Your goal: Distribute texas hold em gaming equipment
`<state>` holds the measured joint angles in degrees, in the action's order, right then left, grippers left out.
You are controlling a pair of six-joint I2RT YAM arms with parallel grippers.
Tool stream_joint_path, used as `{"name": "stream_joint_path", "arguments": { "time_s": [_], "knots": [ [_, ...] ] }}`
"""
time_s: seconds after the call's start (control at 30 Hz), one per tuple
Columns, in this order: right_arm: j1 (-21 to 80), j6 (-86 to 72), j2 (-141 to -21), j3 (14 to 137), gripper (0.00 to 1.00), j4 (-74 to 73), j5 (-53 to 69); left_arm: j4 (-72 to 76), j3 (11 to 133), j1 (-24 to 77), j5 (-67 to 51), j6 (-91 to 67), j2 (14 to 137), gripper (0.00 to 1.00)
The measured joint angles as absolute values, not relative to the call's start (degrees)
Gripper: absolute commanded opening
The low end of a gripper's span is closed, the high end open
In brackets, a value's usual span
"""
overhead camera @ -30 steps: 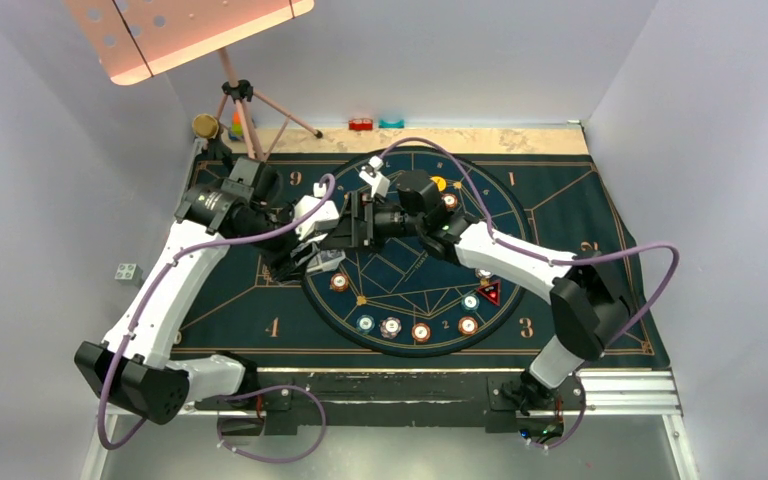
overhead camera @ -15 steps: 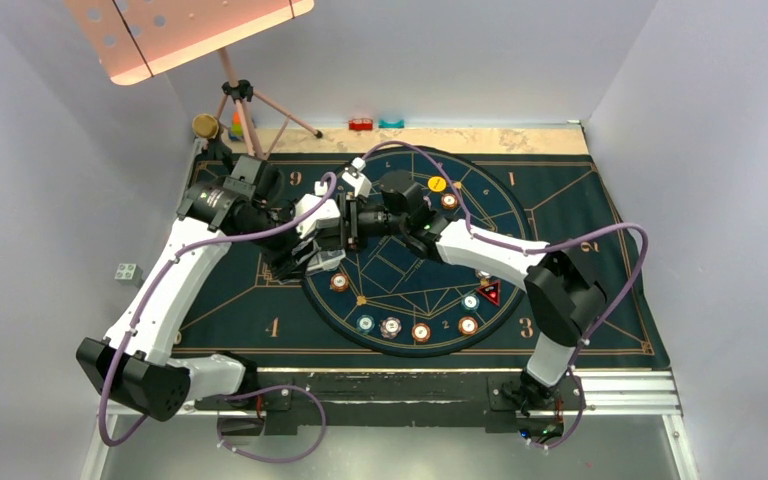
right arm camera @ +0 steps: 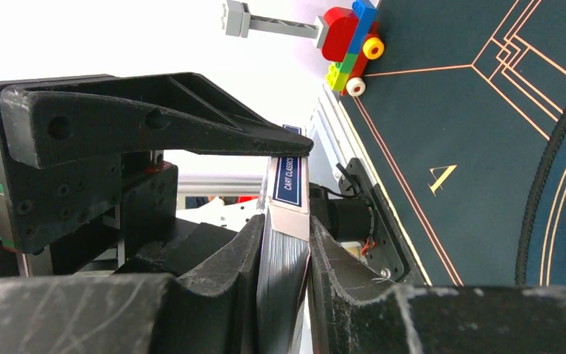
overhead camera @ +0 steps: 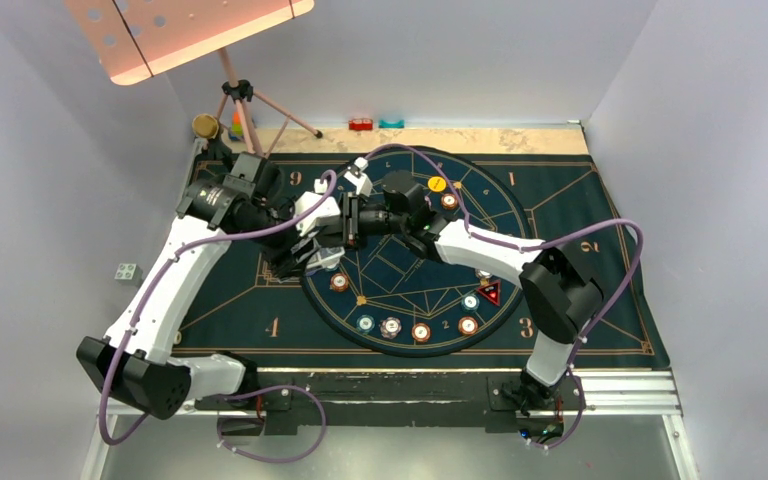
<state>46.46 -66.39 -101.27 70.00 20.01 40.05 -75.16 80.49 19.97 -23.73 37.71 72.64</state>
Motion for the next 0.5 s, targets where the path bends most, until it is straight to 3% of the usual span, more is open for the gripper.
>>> {"name": "stream_joint_path", "arguments": {
  "time_s": [0.07,0.1,0.5],
  "knots": [
    [46.4,-66.9,-101.3,69.8,0.08,20.4,40.1,-75.2,80.5,20.0,-23.8,38.0,72.7,0.97],
    [46.5,-66.8,-101.3,69.8,0.07,20.8,40.5,-75.2,80.5,20.0,-23.9,38.5,72.7,0.99],
    [46.4,-67.0,-101.3,67.9,0.07,22.8,42.3,-74.9,79.0,20.0,-24.1,41.8,70.5,1.0]
  ]
}}
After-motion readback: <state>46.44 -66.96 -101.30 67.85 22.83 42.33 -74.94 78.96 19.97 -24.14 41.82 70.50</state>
